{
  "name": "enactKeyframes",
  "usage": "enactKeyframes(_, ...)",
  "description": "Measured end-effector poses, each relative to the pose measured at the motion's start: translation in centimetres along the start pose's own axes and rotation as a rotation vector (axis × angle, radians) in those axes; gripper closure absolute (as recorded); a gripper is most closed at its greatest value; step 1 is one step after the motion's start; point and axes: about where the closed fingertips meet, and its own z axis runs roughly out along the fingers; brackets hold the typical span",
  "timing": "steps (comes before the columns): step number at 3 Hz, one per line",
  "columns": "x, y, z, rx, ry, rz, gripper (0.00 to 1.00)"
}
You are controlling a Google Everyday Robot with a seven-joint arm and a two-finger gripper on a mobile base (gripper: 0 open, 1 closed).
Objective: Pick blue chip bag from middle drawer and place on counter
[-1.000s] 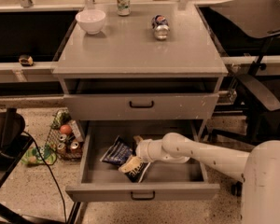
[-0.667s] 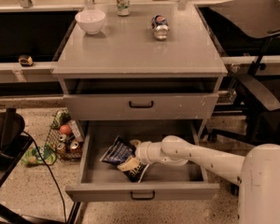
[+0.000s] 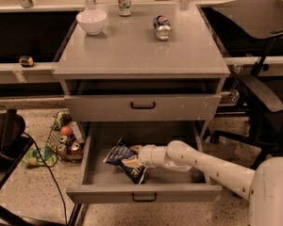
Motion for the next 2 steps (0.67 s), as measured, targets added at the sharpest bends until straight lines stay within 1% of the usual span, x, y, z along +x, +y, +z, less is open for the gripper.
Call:
enactKeyframes(1,-2.6,1.1,-3.4,-0.003,-0.110,-0.065,0.87)
enactKeyframes(2,-7.3,2.1,-10.6,0.022,-0.259,-0.183,1.00)
